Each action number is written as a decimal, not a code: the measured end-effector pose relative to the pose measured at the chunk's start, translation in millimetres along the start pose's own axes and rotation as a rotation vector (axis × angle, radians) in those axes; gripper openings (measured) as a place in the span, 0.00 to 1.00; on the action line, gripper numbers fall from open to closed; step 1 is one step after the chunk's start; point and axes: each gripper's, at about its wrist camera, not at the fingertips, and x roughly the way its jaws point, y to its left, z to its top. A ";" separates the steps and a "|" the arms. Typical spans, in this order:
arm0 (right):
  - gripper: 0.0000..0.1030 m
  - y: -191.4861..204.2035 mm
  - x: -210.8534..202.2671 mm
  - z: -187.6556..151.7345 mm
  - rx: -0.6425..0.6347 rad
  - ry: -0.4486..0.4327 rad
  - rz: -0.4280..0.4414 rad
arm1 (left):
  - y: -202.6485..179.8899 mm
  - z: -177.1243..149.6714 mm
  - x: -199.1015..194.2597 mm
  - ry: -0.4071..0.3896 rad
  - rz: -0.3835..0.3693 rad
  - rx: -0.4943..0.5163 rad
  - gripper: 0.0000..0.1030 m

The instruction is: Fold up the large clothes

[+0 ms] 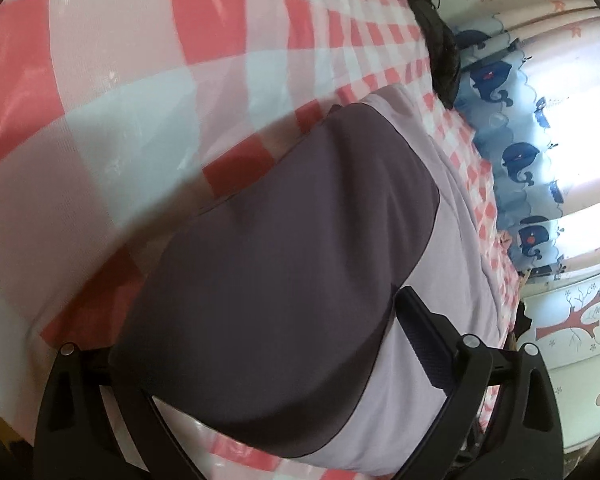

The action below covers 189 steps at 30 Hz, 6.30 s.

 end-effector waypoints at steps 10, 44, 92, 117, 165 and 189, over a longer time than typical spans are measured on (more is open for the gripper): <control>0.95 7.9 6.3 -7.5 -0.046 -0.031 -0.012 | -21.8 -4.7 -13.8 -0.043 0.013 0.090 0.86; 0.95 -42.3 112.0 128.6 0.117 0.136 -0.023 | 1.1 -5.8 11.1 -0.034 -0.080 0.055 0.92; 0.95 -1.1 -22.7 -22.8 0.051 -0.099 -0.045 | -6.4 -18.8 -1.9 -0.124 -0.025 0.065 0.92; 0.95 -12.9 -19.8 67.3 0.094 -0.272 -0.022 | -86.7 -56.2 -39.5 -0.307 0.195 0.368 0.92; 0.95 -8.4 -5.7 -5.1 0.020 -0.088 0.054 | -23.1 -29.2 -41.9 -0.146 -0.052 0.084 0.92; 0.95 -7.0 -15.0 -9.8 0.040 -0.181 -0.038 | -5.7 5.6 8.2 0.028 -0.245 0.002 0.51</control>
